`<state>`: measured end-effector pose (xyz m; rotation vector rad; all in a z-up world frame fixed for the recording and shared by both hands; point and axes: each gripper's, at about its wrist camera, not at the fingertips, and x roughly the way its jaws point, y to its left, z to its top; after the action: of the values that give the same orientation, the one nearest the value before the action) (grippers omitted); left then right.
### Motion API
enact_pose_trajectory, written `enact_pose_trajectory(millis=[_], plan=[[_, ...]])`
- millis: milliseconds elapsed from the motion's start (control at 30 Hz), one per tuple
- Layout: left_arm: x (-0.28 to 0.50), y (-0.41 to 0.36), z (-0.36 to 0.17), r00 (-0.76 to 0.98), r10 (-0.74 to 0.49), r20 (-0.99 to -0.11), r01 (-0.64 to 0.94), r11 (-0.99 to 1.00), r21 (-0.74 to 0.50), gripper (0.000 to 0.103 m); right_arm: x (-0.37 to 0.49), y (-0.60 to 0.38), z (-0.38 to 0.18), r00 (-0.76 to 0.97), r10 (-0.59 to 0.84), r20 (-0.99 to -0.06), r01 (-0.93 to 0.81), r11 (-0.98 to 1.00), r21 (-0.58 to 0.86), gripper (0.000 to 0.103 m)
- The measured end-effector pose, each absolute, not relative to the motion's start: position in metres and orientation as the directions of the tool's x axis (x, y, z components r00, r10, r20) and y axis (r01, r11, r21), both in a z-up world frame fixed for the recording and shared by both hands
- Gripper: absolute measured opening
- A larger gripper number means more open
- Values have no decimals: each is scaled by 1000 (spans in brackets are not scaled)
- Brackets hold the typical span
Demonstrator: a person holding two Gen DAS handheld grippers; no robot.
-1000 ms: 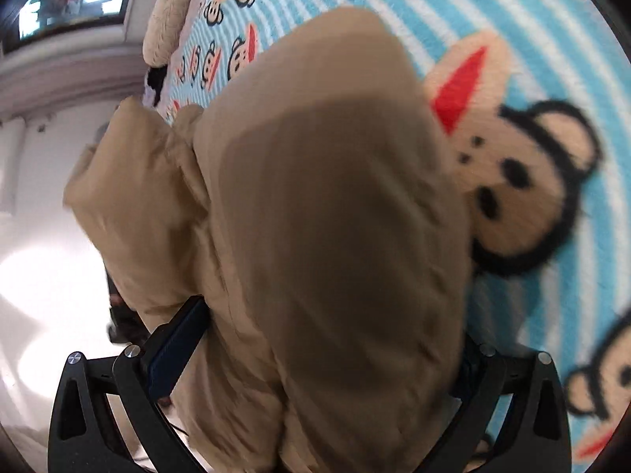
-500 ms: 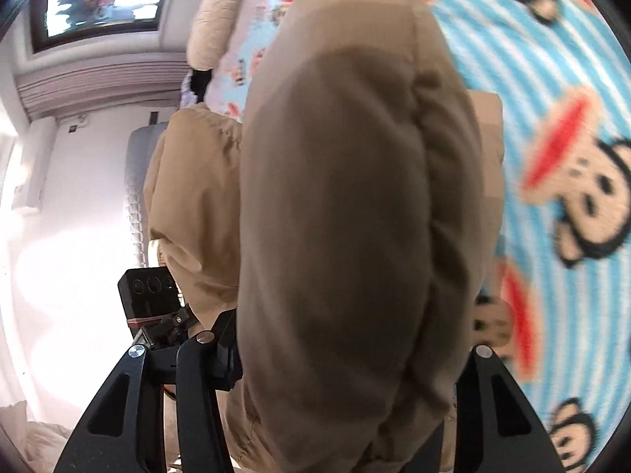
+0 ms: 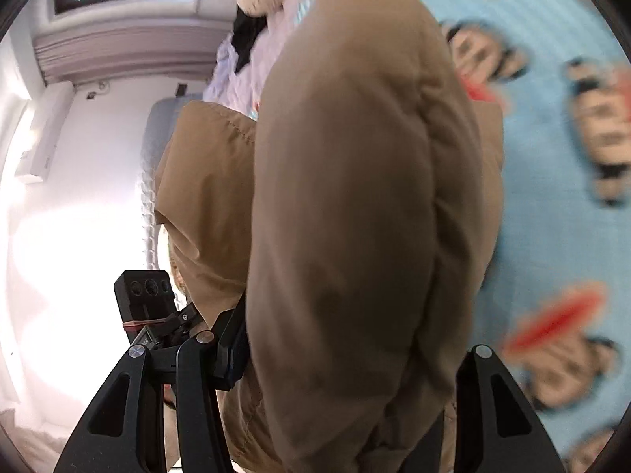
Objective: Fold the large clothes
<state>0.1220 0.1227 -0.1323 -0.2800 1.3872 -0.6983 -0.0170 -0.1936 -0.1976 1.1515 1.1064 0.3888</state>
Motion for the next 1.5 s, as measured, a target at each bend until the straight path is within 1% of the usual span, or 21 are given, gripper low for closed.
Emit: enact_pose_trajectory(millis=[67,133,233,300,367,400,500,567,633,733,767,800,867,933,1000,1100,1200,1267,1367,1433,1500], plan=[[131,138,-153,18,-585,-811,239,790,-565,83,-1,-172,-213,428,730,-534,303,440,845,56],[132,147,-162,1,-588,-809,204,792,-575,84,2,-165,-214,416,698,-583,349,469,811,61],[130,163,-141,52,-562,-826,240,810,-536,84,-9,-166,-191,406,629,-663,379,544,748,63],[130,172,-118,114,-557,-822,282,812,-511,84,-27,-174,-156,432,508,-745,373,652,660,63],[142,180,-98,167,-561,-811,314,810,-496,84,-45,-185,-120,515,467,-719,339,660,671,61],[149,177,-92,187,-562,-806,327,809,-489,84,-49,-188,-109,540,483,-689,322,638,700,56],[186,161,-83,222,-559,-799,355,809,-468,84,-37,-185,-101,560,600,-572,261,527,809,55],[201,147,-88,240,-546,-802,359,818,-450,84,-28,-181,-119,537,630,-562,259,511,820,55],[214,130,-98,249,-517,-819,355,835,-419,84,-3,-170,-152,516,620,-591,328,494,805,55],[237,119,-111,268,-474,-839,345,860,-376,84,22,-173,-192,539,651,-535,386,374,844,54],[241,115,-116,272,-456,-847,336,870,-360,84,27,-172,-204,557,663,-501,391,323,862,44],[243,113,-121,271,-443,-854,329,877,-351,84,31,-171,-210,578,677,-456,386,266,884,5],[247,102,-129,260,-418,-870,327,886,-329,84,35,-171,-201,581,668,-465,392,271,879,5],[243,82,-132,257,-393,-883,360,887,-290,84,40,-173,-198,558,625,-546,413,362,836,5],[234,61,-132,266,-362,-894,413,880,-234,84,23,-183,-203,539,585,-606,472,386,792,5],[220,36,-136,291,-310,-905,476,867,-144,84,1,-195,-223,526,559,-640,529,374,762,4],[214,30,-139,314,-274,-909,498,863,-88,86,-7,-196,-227,517,549,-657,547,379,747,5],[213,33,-138,315,-274,-909,508,857,-83,86,-15,-199,-215,505,540,-674,551,400,733,5],[213,39,-139,314,-277,-908,511,856,-84,86,-12,-188,-179,475,495,-727,508,521,686,7],[213,42,-139,316,-281,-906,509,856,-88,86,-20,-173,-143,493,477,-728,427,596,680,9],[212,42,-140,320,-280,-905,511,856,-84,86,-34,-161,-127,490,505,-711,372,616,694,10]])
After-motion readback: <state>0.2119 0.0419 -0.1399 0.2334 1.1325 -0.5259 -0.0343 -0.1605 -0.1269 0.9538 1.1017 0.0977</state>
